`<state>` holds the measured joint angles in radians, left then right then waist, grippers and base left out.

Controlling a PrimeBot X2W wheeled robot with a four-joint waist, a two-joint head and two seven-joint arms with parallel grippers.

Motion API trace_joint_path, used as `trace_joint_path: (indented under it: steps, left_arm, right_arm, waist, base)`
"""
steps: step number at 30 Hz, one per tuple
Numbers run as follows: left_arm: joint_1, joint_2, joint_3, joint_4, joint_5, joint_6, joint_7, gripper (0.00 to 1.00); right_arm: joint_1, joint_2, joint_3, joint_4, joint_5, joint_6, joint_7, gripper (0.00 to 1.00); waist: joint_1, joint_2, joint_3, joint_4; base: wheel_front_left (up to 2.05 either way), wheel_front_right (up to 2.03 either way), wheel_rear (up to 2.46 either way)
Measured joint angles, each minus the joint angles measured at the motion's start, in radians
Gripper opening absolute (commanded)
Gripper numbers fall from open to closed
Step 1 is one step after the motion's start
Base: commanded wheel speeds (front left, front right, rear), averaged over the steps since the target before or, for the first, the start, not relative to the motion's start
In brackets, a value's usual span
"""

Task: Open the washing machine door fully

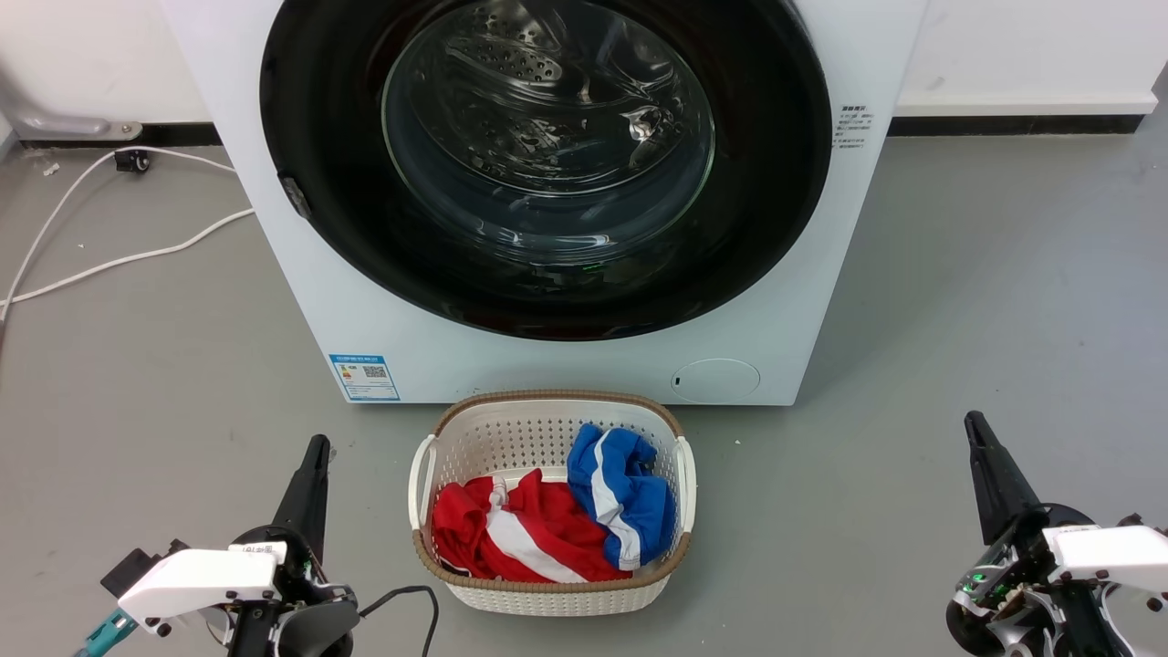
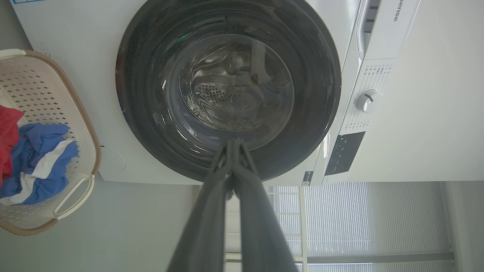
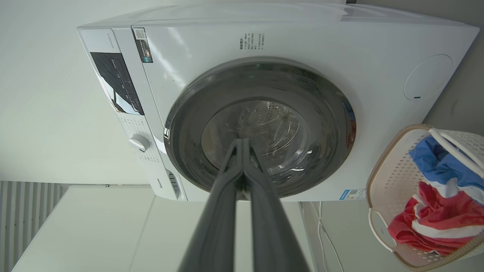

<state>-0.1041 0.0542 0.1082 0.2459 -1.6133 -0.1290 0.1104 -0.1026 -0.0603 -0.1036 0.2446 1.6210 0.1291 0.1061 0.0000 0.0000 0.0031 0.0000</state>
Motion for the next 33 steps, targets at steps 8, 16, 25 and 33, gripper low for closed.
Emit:
trace_joint_path:
  steps: [8, 16, 25, 33]
  left_arm:
    - [0.0, 0.0, 0.0, 0.0, 0.0, 0.0, 0.0, 0.0]
    - [0.0, -0.001, 0.001, 0.0, 0.0, 0.0, 0.001, 0.0]
    - [0.0, -0.001, 0.001, 0.0, 0.0, 0.0, 0.001, 0.0]
    - [0.013, -0.004, -0.002, 0.02, 0.001, 0.001, 0.001, 1.0]
  right_arm:
    - [0.0, 0.001, -0.001, 0.0, -0.001, 0.0, 0.0, 0.0]
    - [0.0, 0.001, -0.002, 0.0, -0.002, 0.0, 0.0, 0.0]
    - [0.0, 0.002, -0.003, 0.0, -0.002, 0.0, 0.002, 0.0]
    - [0.014, 0.004, -0.002, 0.019, -0.002, 0.0, 0.0, 1.0]
  waist:
    - [0.0, 0.0, 0.0, 0.0]
    - [0.0, 0.0, 0.0, 0.0]
    - [0.0, 0.0, 0.0, 0.0]
    - [0.0, 0.0, 0.0, 0.0]
  base:
    - [0.0, 0.0, 0.0]
    - [0.0, 0.0, 0.0]
    - [0.0, 0.0, 0.0]
    - [0.0, 0.0, 0.0]
